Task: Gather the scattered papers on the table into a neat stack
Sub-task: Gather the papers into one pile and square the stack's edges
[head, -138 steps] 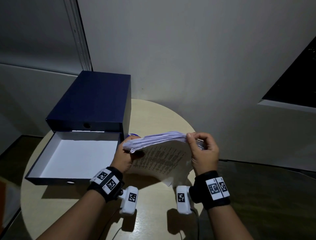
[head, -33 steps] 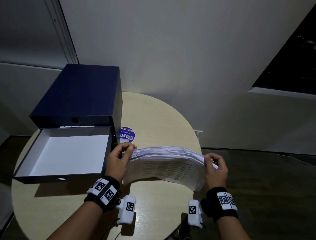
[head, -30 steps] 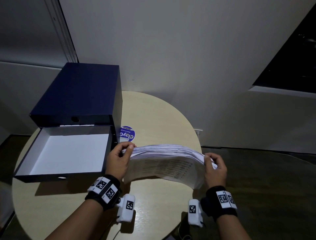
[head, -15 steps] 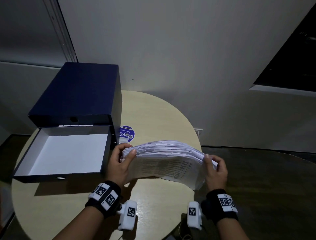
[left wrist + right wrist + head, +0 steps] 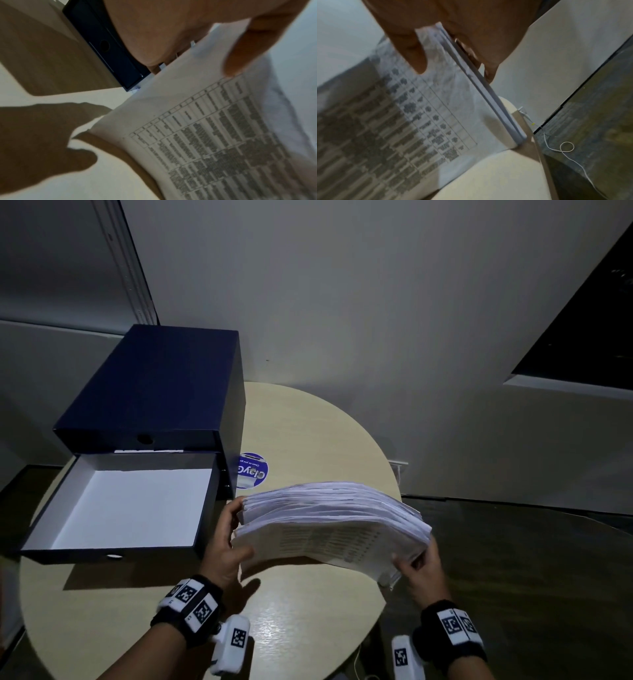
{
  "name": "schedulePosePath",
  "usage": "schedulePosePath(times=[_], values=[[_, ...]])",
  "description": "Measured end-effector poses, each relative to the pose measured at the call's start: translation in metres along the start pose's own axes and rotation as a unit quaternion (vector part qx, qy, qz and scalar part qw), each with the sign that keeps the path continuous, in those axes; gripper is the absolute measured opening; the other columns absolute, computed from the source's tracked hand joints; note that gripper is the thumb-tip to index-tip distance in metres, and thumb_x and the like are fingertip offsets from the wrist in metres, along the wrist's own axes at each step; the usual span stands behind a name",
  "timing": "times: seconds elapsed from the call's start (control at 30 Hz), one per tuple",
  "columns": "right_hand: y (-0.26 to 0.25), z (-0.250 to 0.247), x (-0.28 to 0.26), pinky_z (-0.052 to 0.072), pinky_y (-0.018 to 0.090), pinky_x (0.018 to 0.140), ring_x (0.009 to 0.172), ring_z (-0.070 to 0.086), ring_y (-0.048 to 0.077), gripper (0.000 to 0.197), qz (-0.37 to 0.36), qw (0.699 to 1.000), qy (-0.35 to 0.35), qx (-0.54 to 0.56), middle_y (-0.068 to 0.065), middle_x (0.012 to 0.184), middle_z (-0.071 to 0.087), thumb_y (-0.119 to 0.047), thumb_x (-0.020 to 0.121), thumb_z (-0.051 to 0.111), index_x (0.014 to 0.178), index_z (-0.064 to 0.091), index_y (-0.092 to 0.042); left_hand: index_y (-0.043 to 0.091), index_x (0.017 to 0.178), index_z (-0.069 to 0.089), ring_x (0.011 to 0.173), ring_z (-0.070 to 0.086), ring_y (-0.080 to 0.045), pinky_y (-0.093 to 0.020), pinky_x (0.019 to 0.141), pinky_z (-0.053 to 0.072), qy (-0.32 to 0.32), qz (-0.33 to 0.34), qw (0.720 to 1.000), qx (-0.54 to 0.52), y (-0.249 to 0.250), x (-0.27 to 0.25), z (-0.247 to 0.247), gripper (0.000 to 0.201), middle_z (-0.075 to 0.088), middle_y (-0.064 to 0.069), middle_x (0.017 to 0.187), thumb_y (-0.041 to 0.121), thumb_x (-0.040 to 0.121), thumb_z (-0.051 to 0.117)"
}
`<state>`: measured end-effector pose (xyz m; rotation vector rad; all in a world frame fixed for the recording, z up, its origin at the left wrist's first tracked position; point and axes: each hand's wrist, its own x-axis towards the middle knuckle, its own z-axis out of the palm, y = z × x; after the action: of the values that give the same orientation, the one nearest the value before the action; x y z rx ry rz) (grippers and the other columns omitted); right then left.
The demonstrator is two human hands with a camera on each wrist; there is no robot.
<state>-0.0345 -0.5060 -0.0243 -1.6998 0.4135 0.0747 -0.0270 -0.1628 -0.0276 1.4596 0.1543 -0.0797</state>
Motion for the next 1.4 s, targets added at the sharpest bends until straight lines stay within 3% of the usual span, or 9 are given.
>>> schedulePosePath(times=[0.17, 0.27, 0.43, 0.6, 0.77, 1.03, 1.17, 1.3, 1.4], values=[[-0.016, 0.013, 0.006, 0.045, 0.026, 0.065, 0.089, 0.055, 0.007, 0.039, 0.028, 0.999, -0.003, 0.028, -0.009, 0.106, 0.058, -0.008, 0.096, 0.054, 0.127, 0.046, -0.031, 0.014, 0.101, 0.061, 0.093, 0.063, -0.025, -0.028, 0.067, 0.052, 0.066, -0.015, 0.988, 0.14, 0.008, 0.022, 0.018, 0.026, 0.067, -0.006, 0.097, -0.007, 0.086, 0.058], [-0.008, -0.003, 0.012, 0.049, 0.034, 0.078, 0.099, 0.06, 0.016, 0.042, -0.002, 1.0, -0.013, 0.022, -0.002, 0.107, 0.062, 0.007, 0.089, 0.056, 0.111, 0.057, -0.029, -0.004, 0.091, 0.056, 0.079, 0.058, -0.024, -0.014, 0.06, 0.049, 0.108, 0.01, 0.986, 0.129, 0.011, 0.023, 0.016, 0.027, 0.062, -0.008, 0.081, -0.025, 0.078, 0.044], [-0.008, 0.005, 0.023, 0.048, 0.006, 0.067, 0.088, 0.066, 0.029, 0.026, -0.056, 0.996, 0.006, -0.074, 0.008, 0.087, 0.065, 0.021, 0.082, 0.06, 0.088, 0.063, -0.004, 0.017, 0.08, 0.056, 0.072, 0.058, -0.014, -0.012, 0.058, 0.046, 0.093, -0.05, 0.976, 0.193, 0.005, 0.018, 0.02, 0.034, 0.058, 0.001, 0.077, -0.017, 0.079, 0.06], [-0.013, 0.007, 0.028, 0.051, 0.029, 0.078, 0.076, 0.065, 0.003, 0.028, -0.095, 0.994, -0.003, -0.047, 0.005, 0.085, 0.066, 0.012, 0.075, 0.06, 0.086, 0.061, -0.014, 0.004, 0.087, 0.062, 0.083, 0.059, -0.022, -0.029, 0.073, 0.048, 0.139, -0.04, 0.984, 0.102, 0.013, 0.02, 0.011, 0.026, 0.063, -0.011, 0.087, -0.02, 0.078, 0.058], [-0.005, 0.01, 0.033, 0.049, 0.035, 0.076, 0.071, 0.065, -0.001, 0.036, -0.078, 0.991, -0.009, -0.104, 0.007, 0.08, 0.067, 0.023, 0.08, 0.057, 0.081, 0.064, -0.012, 0.004, 0.079, 0.061, 0.074, 0.06, -0.025, -0.026, 0.06, 0.049, 0.118, -0.061, 0.977, 0.165, 0.01, 0.021, 0.013, 0.019, 0.063, -0.012, 0.077, -0.015, 0.078, 0.064], [-0.001, 0.013, 0.029, 0.053, 0.023, 0.075, 0.086, 0.067, 0.025, 0.024, -0.05, 0.995, -0.03, -0.08, 0.01, 0.09, 0.069, 0.015, 0.084, 0.063, 0.089, 0.064, -0.008, 0.013, 0.092, 0.055, 0.078, 0.061, -0.024, -0.034, 0.067, 0.052, 0.138, -0.069, 0.984, 0.088, 0.014, 0.015, 0.023, 0.021, 0.063, -0.016, 0.088, -0.001, 0.082, 0.067], [-0.028, 0.006, 0.023, 0.048, 0.019, 0.082, 0.095, 0.067, 0.01, 0.03, -0.085, 0.986, -0.01, -0.146, -0.01, 0.097, 0.066, 0.006, 0.088, 0.061, 0.101, 0.065, -0.021, 0.029, 0.117, 0.044, 0.11, 0.059, -0.026, -0.042, 0.09, 0.049, 0.164, -0.059, 0.98, 0.1, 0.015, 0.023, 0.02, 0.056, 0.061, -0.002, 0.11, -0.005, 0.08, 0.068], [-0.084, 0.007, 0.026, 0.05, 0.03, 0.08, 0.093, 0.067, 0.024, 0.033, -0.176, 0.953, -0.016, -0.245, 0.002, 0.098, 0.069, 0.007, 0.087, 0.055, 0.115, 0.063, -0.01, 0.03, 0.147, 0.023, 0.144, 0.025, -0.018, -0.046, 0.117, 0.021, 0.169, 0.116, 0.917, 0.342, 0.045, 0.031, 0.037, 0.1, 0.024, -0.001, 0.157, 0.027, 0.07, 0.086], [-0.135, 0.021, 0.029, 0.046, 0.028, 0.075, 0.086, 0.066, 0.03, 0.03, -0.318, 0.871, -0.052, -0.371, 0.012, 0.093, 0.071, 0.007, 0.08, 0.054, 0.106, 0.064, -0.007, 0.032, 0.142, 0.033, 0.141, 0.029, -0.01, -0.043, 0.115, 0.02, 0.047, 0.221, 0.867, 0.444, 0.082, 0.038, 0.06, 0.081, 0.032, 0.005, 0.155, 0.05, 0.075, 0.076]])
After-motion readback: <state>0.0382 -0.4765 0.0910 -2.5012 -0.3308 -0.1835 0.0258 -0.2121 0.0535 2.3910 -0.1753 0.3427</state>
